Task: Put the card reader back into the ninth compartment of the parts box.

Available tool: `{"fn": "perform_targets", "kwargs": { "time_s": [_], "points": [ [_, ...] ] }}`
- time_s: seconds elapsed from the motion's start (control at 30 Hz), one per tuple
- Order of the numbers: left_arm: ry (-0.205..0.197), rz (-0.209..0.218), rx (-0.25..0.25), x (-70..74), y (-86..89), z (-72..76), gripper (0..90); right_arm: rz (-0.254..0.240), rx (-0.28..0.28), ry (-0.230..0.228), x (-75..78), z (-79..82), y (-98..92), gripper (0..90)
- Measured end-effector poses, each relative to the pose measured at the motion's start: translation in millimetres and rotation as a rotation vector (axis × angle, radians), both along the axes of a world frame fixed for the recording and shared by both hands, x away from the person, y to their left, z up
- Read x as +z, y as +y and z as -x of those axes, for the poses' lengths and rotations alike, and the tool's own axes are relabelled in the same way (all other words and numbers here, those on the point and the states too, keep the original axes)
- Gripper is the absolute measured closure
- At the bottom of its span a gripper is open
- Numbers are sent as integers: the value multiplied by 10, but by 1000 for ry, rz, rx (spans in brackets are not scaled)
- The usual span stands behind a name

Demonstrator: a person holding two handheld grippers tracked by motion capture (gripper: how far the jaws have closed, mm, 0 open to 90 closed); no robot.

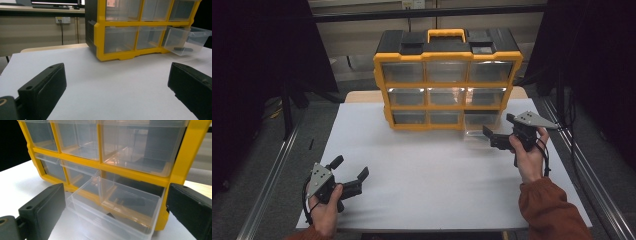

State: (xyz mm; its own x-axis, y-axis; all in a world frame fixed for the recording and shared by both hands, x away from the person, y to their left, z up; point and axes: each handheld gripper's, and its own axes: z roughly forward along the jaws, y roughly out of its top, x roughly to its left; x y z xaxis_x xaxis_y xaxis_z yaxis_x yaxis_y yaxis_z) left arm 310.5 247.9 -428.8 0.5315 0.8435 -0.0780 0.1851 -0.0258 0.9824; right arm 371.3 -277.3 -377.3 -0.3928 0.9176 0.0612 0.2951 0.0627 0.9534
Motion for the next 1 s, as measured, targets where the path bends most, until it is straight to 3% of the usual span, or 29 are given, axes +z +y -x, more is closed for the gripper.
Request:
{"fn": "perform_targets", "kwargs": {
  "time_s": [0.37,0.43,0.6,0.7,1.0],
  "points": [
    [-1,-6,-7,4,2,-3,15,-20,-21,-24,-186,219,-21,40],
    [-3,-10,-10,3,0,-4,15,-17,-30,-51,-200,265,-24,40],
    [12,12,15,2,13,-14,15,-24,-32,-65,-252,371,-33,35],
    [1,9,1,9,13,-2,15,-19,-48,-78,-309,409,-33,34],
    [-7,7,7,5,9,6,15,-58,-22,-58,-353,590,-62,33]
  ]
}}
